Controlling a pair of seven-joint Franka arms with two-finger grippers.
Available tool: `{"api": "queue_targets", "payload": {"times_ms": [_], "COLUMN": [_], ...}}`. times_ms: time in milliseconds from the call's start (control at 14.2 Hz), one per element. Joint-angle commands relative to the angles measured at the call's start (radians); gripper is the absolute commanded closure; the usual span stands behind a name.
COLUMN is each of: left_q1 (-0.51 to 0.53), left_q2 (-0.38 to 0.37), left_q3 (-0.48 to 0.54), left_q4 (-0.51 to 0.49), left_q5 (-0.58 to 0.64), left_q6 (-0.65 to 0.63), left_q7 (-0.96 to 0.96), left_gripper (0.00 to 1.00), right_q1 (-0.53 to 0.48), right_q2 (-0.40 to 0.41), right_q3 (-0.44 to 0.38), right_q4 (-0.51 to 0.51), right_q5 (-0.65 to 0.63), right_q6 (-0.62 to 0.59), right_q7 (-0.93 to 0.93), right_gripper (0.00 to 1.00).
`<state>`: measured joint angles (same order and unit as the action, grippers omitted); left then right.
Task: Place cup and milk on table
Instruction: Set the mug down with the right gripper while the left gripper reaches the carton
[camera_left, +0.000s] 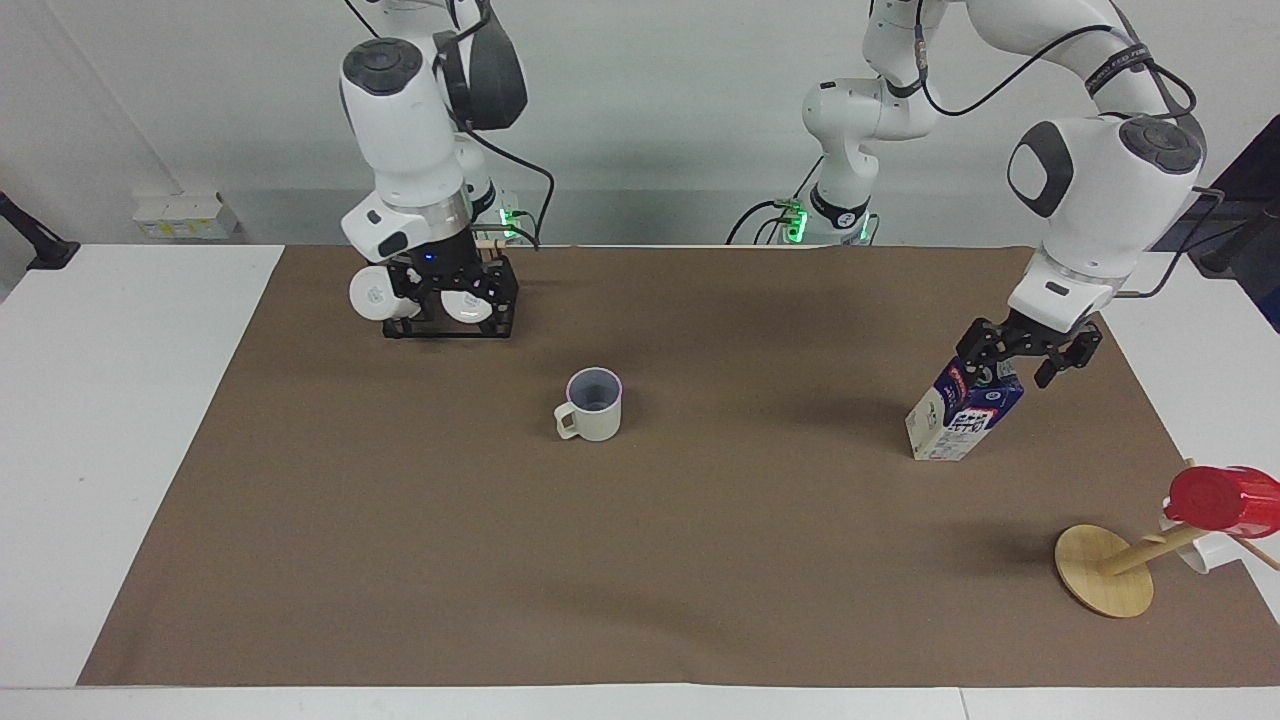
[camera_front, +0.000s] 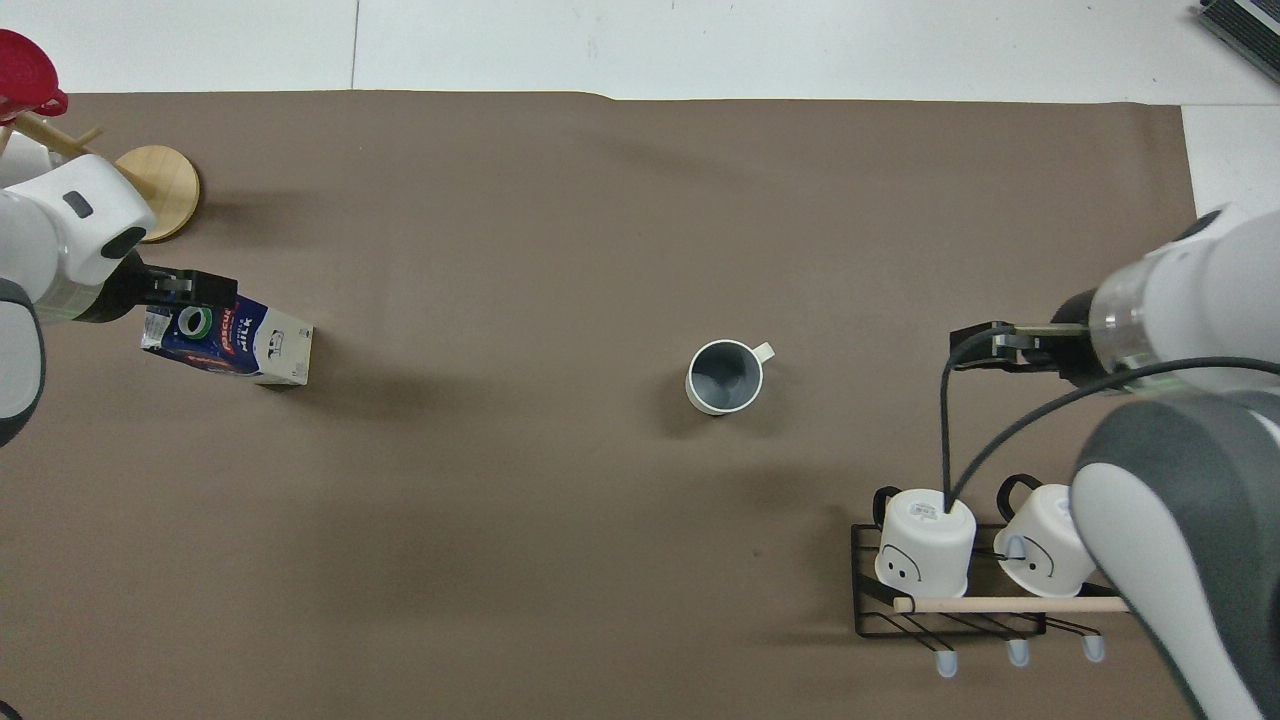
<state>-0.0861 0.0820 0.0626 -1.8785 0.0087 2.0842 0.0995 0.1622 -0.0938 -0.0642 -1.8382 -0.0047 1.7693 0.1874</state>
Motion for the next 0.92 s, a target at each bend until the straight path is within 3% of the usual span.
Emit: {"api": "queue_targets", "payload": {"times_ms": [0,211,423,564,634,846], "left_q1": [0.002,-0.001,0.000,0.002,0.002,-0.001], "left_q2": [-0.008,-0.002,-0.002,-0.007,-0.008,-0.008], "left_q3": [-0.003,-0.001,-0.001,-0.001,-0.003,-0.001], "left_q4": [-0.048,-0.056,-0.053,-0.051,-0.053,-0.053], "left_q5": [0.002,0.004,0.042,0.043,0.043,0.043], "left_q6": [0.043,0.060,0.059,0.059,0.057,0.048], "left_q7": [0.015,0.016,0.014,0.011,0.008,0.003], "left_gripper": [0.00,0.00,0.00,0.00,0.07,0.44], "right_q1": [-0.068,-0.110,-0.118,-0.116,-0.118,-0.130], "right_q2": [-0.006,0.002,0.028,0.026,0.025,0.012], "right_q3": [0.006,0.006,0.007,0.007,0.007,0.004], "right_q4": [0.040,0.103,0.247,0.280,0.278,0.264], "right_q5": [0.019,-0.014,-0.038,-0.043,-0.025,-0.017], "right_q6": [-0.056,-0.079,-0.209,-0.257,-0.245,-0.246], "right_q7": [-0.075,-0.078,-0.117,-0.118,-0.120,-0.114], "right_gripper": [0.00,0.00,0.00,0.00,0.00,0.00]}}
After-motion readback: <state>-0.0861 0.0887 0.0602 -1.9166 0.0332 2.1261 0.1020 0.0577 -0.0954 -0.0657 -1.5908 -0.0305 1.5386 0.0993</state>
